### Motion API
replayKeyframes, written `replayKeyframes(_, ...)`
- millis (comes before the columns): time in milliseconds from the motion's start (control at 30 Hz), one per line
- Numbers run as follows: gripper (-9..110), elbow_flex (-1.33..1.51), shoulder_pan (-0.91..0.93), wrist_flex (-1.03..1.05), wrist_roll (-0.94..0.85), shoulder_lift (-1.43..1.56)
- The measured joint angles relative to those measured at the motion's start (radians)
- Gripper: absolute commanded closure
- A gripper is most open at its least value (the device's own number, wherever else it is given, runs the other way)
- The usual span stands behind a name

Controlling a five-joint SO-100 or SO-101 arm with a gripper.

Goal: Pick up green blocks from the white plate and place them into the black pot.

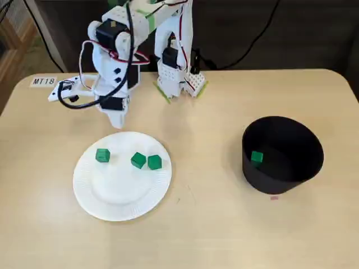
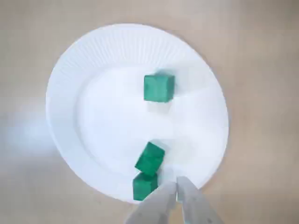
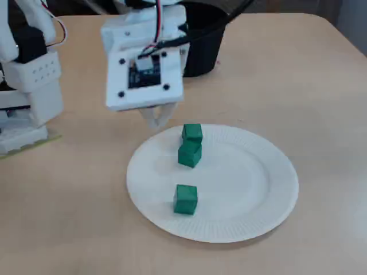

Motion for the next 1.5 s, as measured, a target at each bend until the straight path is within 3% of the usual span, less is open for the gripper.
replayKeyframes(200,103,-0.155,0.060,0.098,-0.043,-0.216)
replayKeyframes(367,83,-0.230,0.060,0.121,-0.055,-0.337)
replayKeyframes(767,69,-0.285,0.081,0.121,-0.049,-0.434)
replayKeyframes(1333,67,-0.472,0.044,0.141,-0.025,-0.632)
replayKeyframes(1500,73,-0.517,0.044,0.178,-0.023,-0.692)
